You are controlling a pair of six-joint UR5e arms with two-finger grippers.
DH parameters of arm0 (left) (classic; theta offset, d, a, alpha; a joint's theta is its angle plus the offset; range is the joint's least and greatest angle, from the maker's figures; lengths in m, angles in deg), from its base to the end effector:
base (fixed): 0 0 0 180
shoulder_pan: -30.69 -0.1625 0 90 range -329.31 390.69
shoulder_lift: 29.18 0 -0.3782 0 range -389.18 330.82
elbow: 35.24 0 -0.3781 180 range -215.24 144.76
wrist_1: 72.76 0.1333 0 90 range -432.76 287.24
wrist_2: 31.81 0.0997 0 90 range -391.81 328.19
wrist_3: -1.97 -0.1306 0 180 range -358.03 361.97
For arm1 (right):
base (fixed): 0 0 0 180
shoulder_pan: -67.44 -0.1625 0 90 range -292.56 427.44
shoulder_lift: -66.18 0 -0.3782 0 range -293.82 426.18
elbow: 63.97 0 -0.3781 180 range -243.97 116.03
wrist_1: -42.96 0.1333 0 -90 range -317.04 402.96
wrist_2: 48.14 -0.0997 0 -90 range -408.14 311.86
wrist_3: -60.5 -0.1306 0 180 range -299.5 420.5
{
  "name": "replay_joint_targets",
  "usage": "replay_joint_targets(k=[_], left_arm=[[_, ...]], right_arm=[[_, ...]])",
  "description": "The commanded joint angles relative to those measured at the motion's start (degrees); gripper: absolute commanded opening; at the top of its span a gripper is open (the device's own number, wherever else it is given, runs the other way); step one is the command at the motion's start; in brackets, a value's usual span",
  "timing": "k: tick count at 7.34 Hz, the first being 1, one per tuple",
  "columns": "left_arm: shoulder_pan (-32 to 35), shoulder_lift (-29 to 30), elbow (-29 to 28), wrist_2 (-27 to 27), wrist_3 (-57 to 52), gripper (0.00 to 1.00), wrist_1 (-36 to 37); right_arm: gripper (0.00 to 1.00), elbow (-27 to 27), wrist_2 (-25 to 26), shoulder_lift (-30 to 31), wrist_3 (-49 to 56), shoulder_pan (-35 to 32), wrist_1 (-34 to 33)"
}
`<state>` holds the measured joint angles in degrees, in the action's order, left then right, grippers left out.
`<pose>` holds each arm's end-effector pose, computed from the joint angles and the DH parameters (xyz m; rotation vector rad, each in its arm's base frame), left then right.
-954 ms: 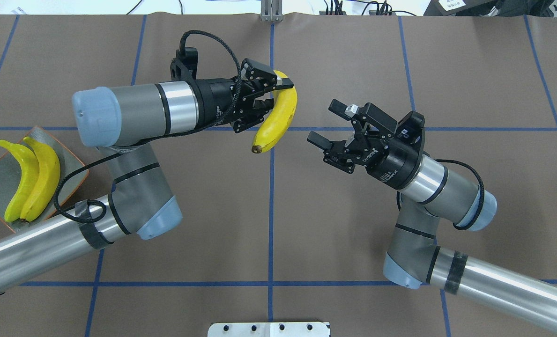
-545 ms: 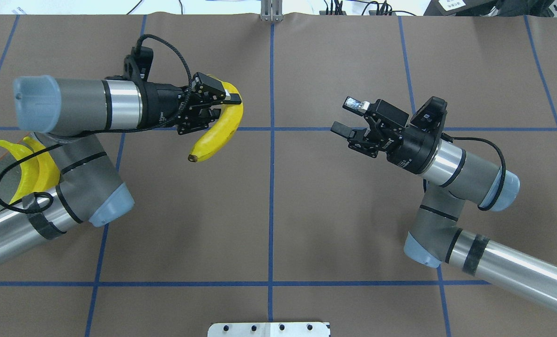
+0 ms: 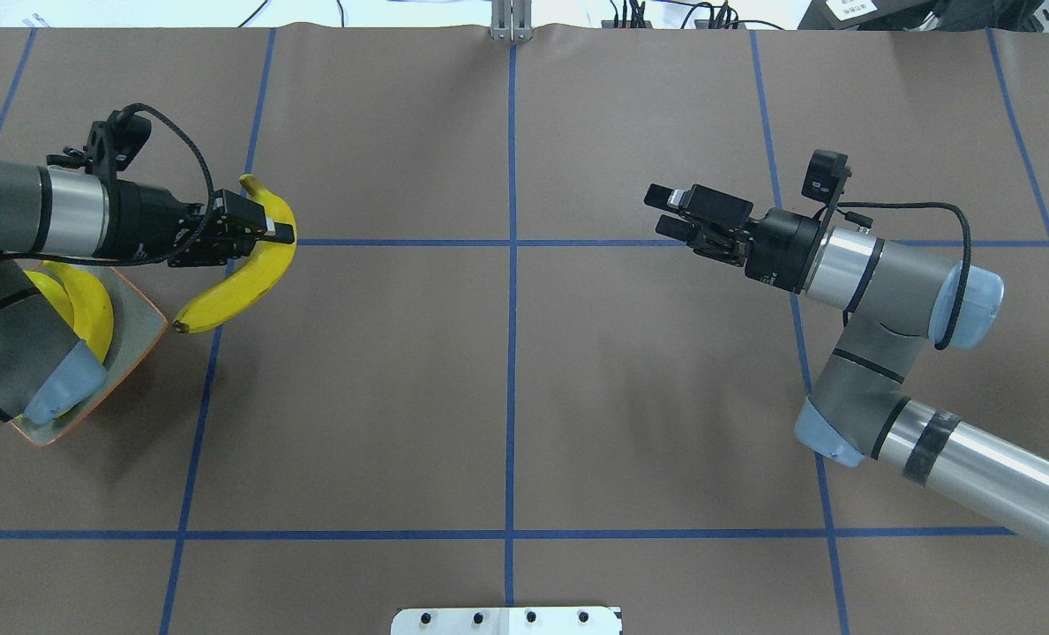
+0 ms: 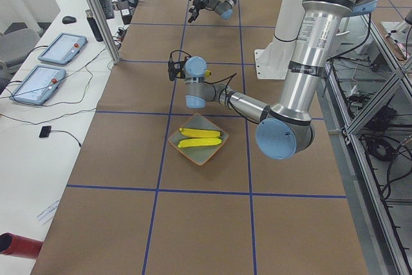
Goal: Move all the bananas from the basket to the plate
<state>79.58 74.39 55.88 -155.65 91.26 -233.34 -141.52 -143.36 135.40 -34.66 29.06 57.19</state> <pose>0.3297 -0.4699 0.3438 0.1710 1.4971 -0.2370 -0.3872 -0.4616 0.3194 0.5094 -1.9188 0.4072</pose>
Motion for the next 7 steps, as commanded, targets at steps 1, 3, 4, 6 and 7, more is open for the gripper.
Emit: replay_joint_targets(k=[1, 3, 4, 6, 7], left_arm=[[0.3, -3.2, 0.5, -0.1, -10.0, 0.00, 5.2], [1.5, -6.5, 0.9, -0.2, -16.1, 0.00, 9.0], [3.0, -8.5, 1.1, -0.4, -18.8, 0.00, 10.6], [5.3, -9.5, 1.3, -0.9, -26.3, 0.00, 14.9], [6.7, -9.7, 1.6, -0.9, -28.5, 0.00, 16.7]], right_arm=[[1.00, -1.4, -7.4, 0.7, 7.6, -6.2, -12.3], [1.00, -4.1, -10.9, 2.6, 12.9, -9.5, -21.0], [1.00, -4.2, -10.4, 2.7, 13.1, -9.4, -22.6], [1.00, -4.2, -10.9, 5.2, 17.2, -10.3, -23.4], [1.00, -4.6, -12.2, 5.6, 17.9, -12.1, -25.4]])
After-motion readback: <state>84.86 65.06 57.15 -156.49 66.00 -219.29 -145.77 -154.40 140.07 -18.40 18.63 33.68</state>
